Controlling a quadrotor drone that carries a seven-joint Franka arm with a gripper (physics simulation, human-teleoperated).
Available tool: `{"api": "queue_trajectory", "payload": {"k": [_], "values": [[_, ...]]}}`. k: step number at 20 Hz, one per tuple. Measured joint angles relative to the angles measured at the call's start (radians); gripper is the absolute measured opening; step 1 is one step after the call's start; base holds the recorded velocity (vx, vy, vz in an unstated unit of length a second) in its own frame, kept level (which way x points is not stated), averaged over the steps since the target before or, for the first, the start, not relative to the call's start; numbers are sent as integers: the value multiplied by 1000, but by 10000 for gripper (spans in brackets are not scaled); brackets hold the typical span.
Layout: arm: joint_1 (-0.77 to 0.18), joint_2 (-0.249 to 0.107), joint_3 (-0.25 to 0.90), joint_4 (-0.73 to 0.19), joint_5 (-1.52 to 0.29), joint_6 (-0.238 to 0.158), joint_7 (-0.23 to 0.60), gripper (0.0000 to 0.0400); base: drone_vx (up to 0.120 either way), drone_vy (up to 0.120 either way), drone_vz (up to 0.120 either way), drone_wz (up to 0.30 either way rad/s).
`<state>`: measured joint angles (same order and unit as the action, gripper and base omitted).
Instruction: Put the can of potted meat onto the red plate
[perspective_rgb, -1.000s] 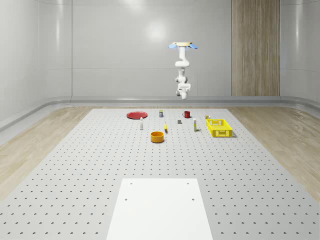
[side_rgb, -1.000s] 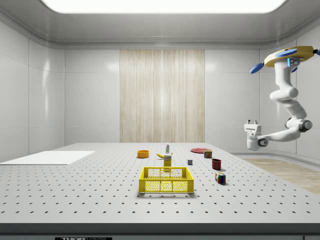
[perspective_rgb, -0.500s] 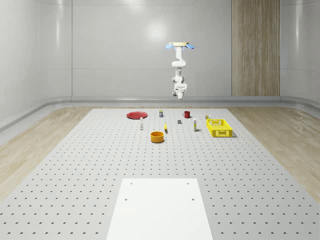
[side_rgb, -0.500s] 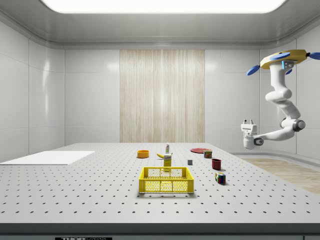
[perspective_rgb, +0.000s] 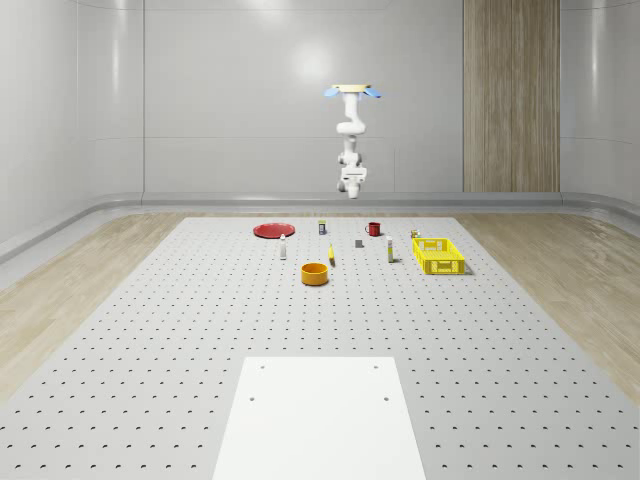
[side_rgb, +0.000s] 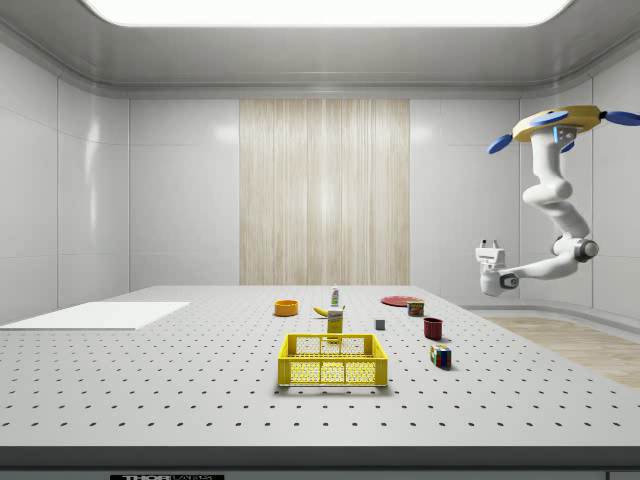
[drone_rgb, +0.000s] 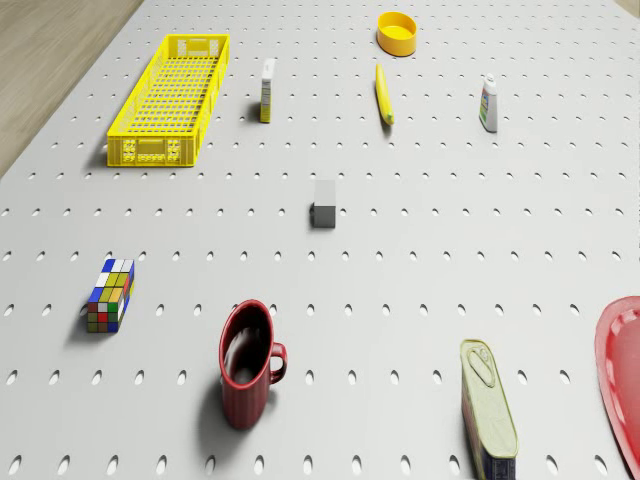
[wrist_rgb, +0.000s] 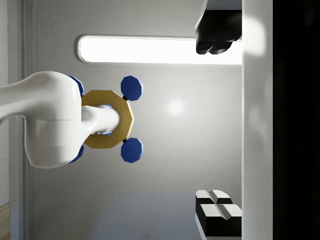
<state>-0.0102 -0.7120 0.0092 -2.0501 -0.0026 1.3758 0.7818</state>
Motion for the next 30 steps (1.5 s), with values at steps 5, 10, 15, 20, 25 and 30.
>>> {"api": "queue_trajectory", "payload": {"k": [5,10,15,20,25,30], "values": [[-2,-3,6,-3,-8,4,1,400,48,-120,0,0],[-6,-5,19,-6,-27,8,3,400,120,-120,0,0],[-16,-9,50,-10,-70,12,9,400,56,-120,0,0],[-38,-14,122,-22,-171,17,23,400,0,-120,0,0],[-88,-27,278,-73,-395,28,55,400,0,-120,-56,0],[-194,-69,558,-258,-827,49,141,400,0,-120,-120,0]]}}
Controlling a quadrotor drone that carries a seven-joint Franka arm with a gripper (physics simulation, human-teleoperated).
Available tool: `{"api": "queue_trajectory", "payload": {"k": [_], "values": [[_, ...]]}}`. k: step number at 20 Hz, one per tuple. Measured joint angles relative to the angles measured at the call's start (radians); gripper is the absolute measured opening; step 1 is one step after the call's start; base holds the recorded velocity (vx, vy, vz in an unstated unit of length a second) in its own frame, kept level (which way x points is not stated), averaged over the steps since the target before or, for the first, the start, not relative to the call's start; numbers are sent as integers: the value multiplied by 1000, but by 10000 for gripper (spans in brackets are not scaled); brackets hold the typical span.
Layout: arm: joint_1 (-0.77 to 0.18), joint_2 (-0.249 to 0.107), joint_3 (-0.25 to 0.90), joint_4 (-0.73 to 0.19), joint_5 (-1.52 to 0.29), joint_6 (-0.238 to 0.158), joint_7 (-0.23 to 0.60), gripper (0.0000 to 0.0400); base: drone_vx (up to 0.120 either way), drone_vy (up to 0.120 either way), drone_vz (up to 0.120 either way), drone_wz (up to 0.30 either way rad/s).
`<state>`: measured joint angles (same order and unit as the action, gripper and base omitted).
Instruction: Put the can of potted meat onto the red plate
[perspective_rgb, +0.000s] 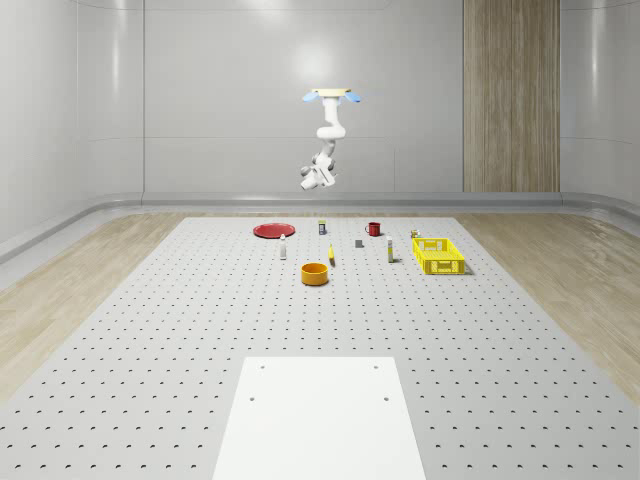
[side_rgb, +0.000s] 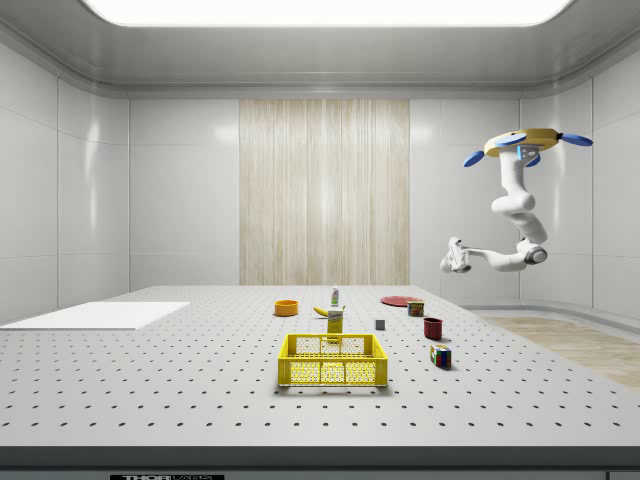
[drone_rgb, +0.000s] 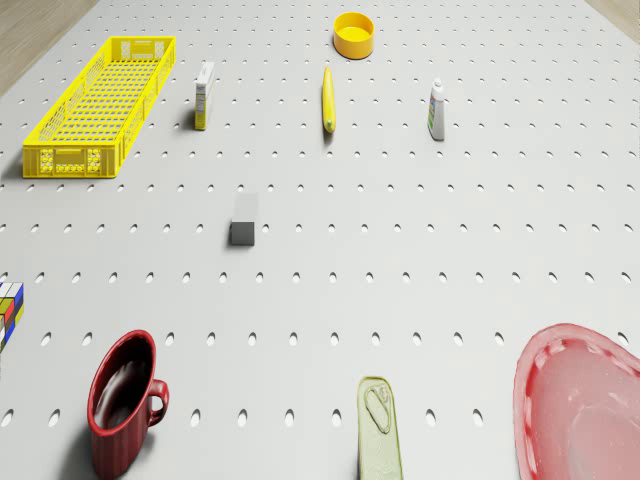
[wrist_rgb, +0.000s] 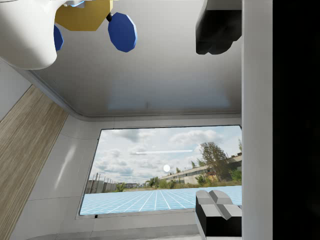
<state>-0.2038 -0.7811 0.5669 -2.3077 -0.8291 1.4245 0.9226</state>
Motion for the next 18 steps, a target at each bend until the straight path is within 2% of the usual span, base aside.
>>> {"api": "queue_trajectory", "payload": {"k": [4,8,10,13,18], "values": [[-148,-57,249,-257,-452,-8,143,400,0,-120,-120,0],[-357,-112,437,-457,-825,-82,321,400,0,-120,-120,0],[-462,-138,503,-512,-947,-130,398,400,0,-20,-120,0],[-593,-173,573,-557,-1059,-191,486,400,120,0,-120,0],[-727,-222,638,-582,-1136,-247,574,400,120,0,-120,0]]}}
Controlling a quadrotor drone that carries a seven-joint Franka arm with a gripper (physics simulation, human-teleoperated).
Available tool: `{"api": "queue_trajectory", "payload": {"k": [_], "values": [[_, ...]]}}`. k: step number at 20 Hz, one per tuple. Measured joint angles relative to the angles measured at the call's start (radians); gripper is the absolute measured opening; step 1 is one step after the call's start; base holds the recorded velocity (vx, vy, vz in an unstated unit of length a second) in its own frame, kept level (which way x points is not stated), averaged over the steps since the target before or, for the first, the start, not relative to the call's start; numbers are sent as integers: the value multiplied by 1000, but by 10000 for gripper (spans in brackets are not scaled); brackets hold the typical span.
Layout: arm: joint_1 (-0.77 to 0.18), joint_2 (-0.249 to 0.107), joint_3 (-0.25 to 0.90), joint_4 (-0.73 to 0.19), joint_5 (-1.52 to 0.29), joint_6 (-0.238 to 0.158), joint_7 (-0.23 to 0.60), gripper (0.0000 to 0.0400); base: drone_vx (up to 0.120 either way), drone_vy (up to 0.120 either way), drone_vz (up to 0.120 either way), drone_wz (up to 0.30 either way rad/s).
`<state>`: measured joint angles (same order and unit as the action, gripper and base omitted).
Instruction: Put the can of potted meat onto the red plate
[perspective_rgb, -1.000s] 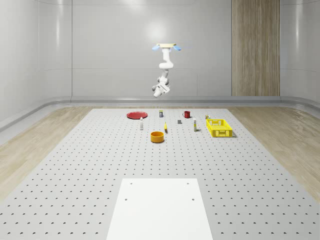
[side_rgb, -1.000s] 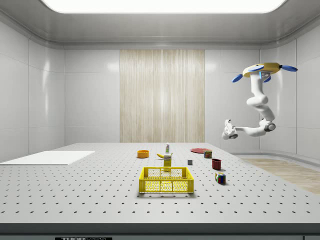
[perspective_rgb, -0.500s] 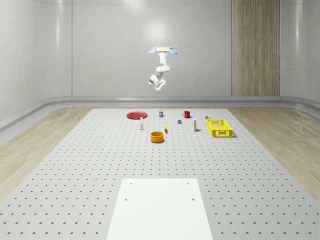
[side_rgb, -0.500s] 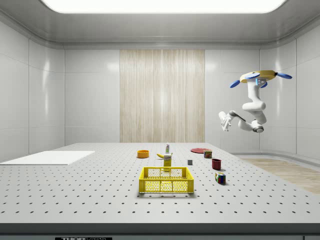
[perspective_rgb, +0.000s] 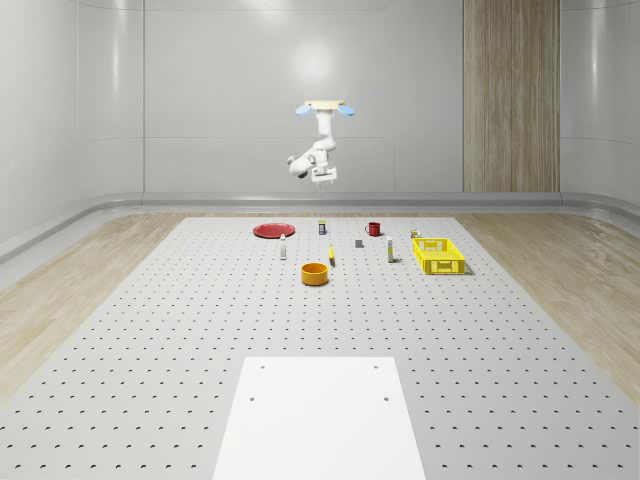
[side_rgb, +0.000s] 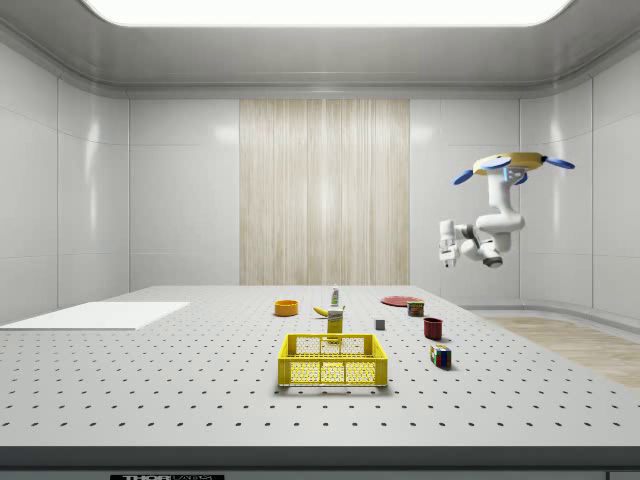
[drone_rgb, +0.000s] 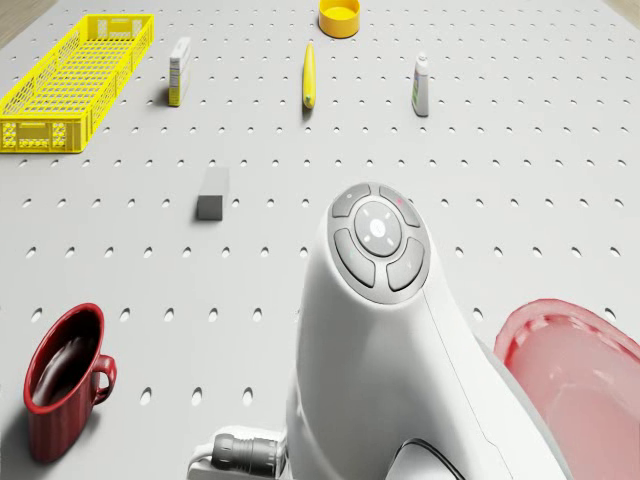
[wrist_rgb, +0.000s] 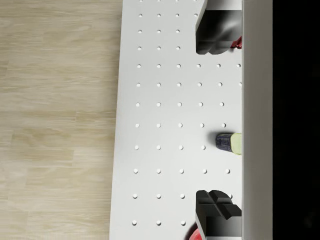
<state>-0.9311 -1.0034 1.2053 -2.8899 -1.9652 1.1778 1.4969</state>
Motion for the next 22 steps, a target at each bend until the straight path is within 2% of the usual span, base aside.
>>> {"api": "queue_trajectory", "payload": {"k": [8,14,22], "values": [[-88,-57,45,-6,-17,-9,61,400,120,0,-120,0],[-115,-92,63,-5,-6,10,82,400,120,-87,-120,0],[-135,-135,80,-2,15,45,100,400,120,0,-120,0]]}}
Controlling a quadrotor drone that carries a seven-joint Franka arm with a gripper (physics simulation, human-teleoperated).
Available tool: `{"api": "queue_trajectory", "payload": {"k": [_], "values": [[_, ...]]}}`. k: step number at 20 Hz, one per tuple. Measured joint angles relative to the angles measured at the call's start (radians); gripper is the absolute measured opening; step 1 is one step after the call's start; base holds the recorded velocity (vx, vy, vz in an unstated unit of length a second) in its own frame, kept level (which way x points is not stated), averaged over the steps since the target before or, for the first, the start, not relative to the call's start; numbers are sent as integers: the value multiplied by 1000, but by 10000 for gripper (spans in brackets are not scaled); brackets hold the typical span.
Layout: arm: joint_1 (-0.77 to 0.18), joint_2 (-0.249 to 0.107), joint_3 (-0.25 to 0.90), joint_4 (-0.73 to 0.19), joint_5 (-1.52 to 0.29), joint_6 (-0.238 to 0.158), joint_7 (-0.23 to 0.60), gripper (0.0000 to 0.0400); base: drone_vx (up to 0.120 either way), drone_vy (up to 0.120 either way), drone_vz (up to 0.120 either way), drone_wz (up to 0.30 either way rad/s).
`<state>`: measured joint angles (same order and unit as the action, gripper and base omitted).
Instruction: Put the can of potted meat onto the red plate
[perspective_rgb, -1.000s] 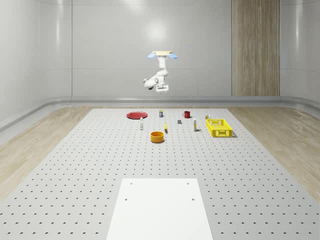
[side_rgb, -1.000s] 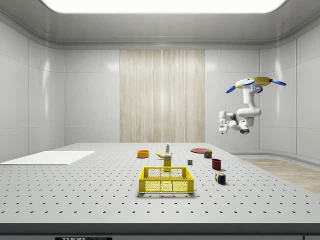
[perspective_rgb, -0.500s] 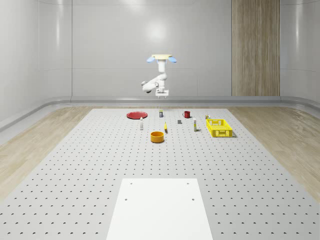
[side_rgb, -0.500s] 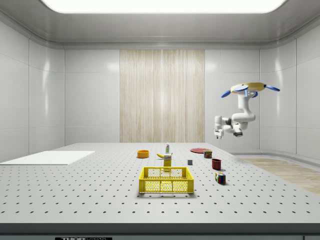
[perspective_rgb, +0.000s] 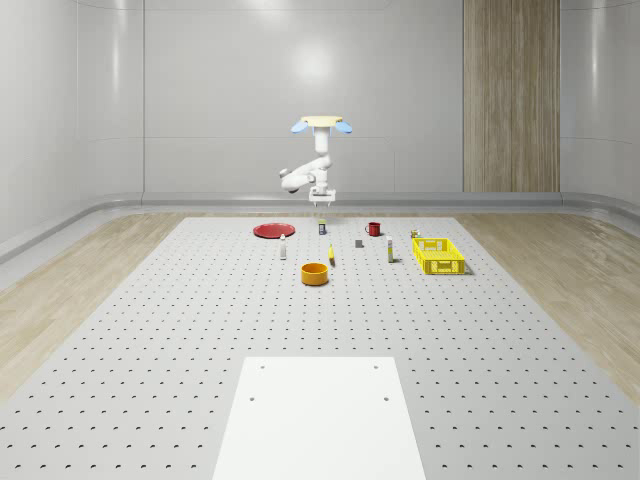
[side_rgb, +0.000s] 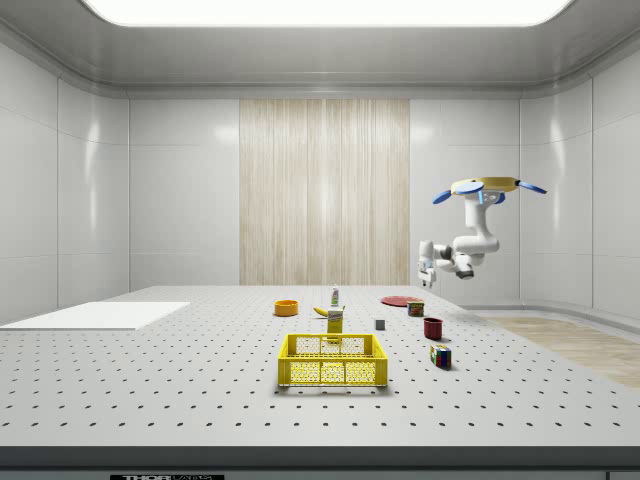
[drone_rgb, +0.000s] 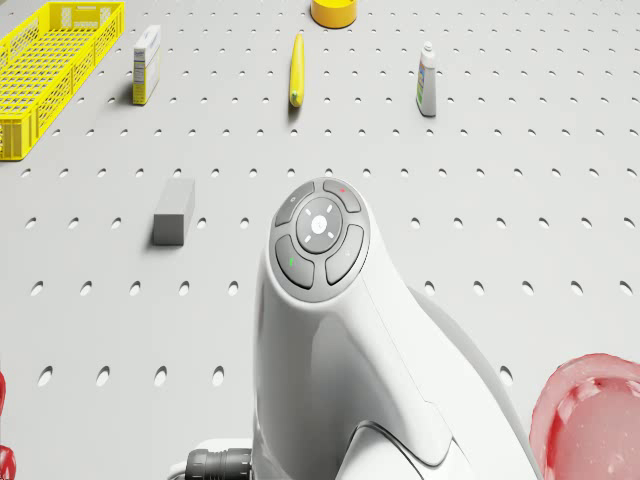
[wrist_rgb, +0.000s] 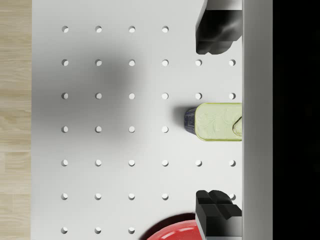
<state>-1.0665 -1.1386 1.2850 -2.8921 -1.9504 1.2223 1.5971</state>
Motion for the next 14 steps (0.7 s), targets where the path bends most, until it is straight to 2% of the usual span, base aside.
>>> {"api": "queue_trajectory", "payload": {"k": [3,9,14], "values": [[-6,-15,5,1,8,13,6,400,120,0,-107,0],[-16,-45,15,3,23,40,15,400,120,0,-13,0],[-24,-69,22,5,36,62,23,400,0,0,-120,0]]}}
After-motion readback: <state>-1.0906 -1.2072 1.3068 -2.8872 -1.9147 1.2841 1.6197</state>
